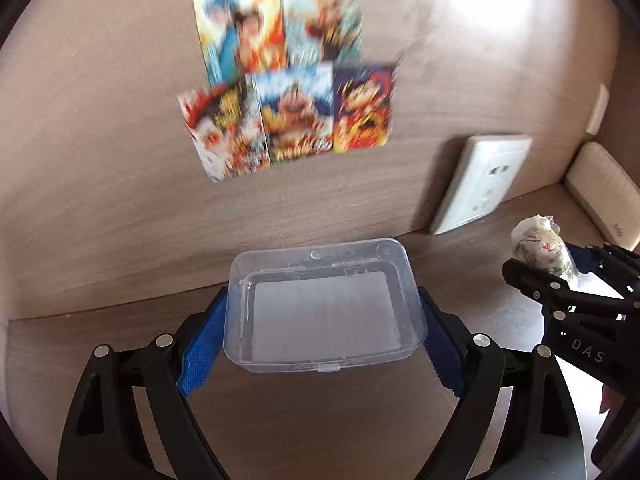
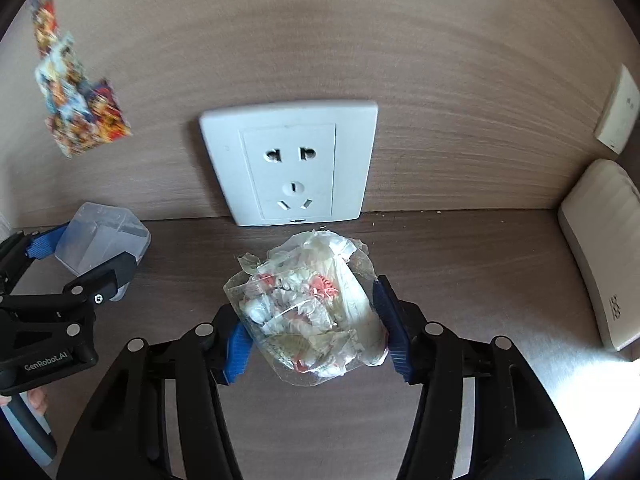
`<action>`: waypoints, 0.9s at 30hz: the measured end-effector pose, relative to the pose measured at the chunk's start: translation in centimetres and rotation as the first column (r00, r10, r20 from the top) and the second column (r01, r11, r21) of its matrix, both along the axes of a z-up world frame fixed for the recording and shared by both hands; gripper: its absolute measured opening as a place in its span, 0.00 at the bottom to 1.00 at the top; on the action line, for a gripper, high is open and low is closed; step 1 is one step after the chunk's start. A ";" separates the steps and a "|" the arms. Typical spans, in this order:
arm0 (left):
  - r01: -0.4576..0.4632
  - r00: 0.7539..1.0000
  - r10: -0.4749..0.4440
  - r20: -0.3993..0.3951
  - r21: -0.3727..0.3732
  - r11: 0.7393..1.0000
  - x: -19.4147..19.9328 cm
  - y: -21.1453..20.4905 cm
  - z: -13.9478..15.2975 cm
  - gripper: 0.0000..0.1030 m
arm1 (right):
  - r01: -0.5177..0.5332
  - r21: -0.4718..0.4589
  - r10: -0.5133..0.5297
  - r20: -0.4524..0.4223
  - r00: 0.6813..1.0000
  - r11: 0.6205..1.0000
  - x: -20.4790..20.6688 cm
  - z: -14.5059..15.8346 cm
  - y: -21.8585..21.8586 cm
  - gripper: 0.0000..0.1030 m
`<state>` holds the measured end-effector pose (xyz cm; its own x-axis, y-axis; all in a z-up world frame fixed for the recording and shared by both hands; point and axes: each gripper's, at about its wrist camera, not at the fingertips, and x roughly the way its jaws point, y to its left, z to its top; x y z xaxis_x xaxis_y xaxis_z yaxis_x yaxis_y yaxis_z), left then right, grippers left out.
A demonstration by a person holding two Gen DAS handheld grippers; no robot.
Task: Collect trash
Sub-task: 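Carry the clear box and tissue bag with both tools over the white bin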
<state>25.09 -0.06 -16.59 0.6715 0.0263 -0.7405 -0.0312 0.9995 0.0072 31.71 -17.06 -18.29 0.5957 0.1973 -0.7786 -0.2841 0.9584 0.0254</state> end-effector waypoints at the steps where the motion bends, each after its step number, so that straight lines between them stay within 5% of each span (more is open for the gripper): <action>1: 0.008 1.000 -0.008 0.010 -0.005 1.000 -0.7 -0.1 0.6 0.83 | 0.004 0.012 -0.004 0.006 1.000 1.000 -0.7 0.6 -0.1 0.55; 18: 0.237 0.965 -0.238 0.108 0.022 0.971 -11.2 -7.9 8.5 0.83 | 0.122 0.058 -0.130 0.152 0.980 0.991 -14.5 8.2 -5.9 0.55; 27: 0.481 0.872 -0.481 0.084 0.022 0.876 -14.8 -15.7 7.7 0.83 | 0.319 0.055 -0.324 0.131 0.937 0.946 -22.5 8.8 -13.3 0.55</action>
